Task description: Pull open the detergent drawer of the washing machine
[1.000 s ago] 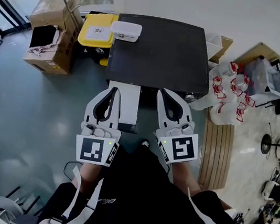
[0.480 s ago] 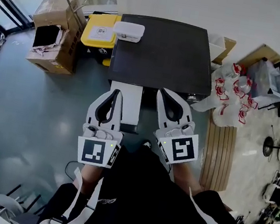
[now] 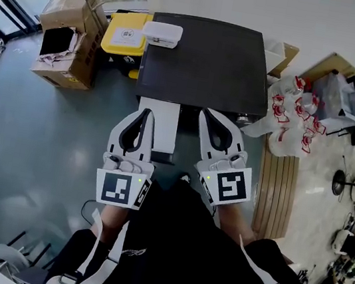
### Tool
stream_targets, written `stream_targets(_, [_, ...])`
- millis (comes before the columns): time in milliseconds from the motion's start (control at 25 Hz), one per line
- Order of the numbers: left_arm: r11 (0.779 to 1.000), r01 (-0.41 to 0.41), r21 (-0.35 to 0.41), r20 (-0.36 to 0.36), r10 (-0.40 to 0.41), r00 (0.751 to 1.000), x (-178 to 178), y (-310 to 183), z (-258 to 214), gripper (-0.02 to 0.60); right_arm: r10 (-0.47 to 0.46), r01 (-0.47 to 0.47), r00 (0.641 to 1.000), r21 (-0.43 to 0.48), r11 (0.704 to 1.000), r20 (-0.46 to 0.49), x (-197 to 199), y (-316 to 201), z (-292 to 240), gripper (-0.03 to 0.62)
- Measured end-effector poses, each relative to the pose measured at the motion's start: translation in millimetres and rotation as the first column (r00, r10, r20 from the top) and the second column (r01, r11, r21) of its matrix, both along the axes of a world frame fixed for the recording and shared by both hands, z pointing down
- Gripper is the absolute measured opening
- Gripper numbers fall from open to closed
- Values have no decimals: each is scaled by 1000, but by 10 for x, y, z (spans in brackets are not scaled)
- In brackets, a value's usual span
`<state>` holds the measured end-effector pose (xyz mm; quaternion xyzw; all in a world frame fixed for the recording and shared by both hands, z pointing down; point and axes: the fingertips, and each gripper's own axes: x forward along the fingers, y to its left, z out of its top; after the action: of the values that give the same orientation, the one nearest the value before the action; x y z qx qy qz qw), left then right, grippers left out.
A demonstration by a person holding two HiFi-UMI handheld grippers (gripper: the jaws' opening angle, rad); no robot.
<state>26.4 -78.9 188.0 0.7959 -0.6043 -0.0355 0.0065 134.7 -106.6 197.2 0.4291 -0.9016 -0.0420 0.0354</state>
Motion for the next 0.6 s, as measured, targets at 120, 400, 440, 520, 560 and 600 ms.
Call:
stream_targets(120, [1000,-4,0,-1,4,1000,4,17,3,20,-5,5,1000,0,1000,0,-11,18,4,8])
stream_targets(400, [1000,-3,3,-9,3,1000,-30,10,-6,20,-5,5,1000,-5,1000,5,-32,17,6,8])
stream_targets(440, [1000,-3,3,-10,3,1000,-27,11,-6,20,-5,5,1000,-6,1000,5,-30,17,6,8])
stream_targets(520, [1000,-7,3,-11,7,1000,-18,14,-5,20,-4,4,1000,-5,1000,7,-28,17,8,8])
stream_targets(560, [1000,-8,3,-11,8,1000,-14,14,-1,20,-3,3,1000,-5,1000,7,-25,14,12,8])
stream_targets(600, [1000,-8,2,-11,8,1000,-12,12,4,20,-2,3,1000,-6,1000,8,-20,11,18,8])
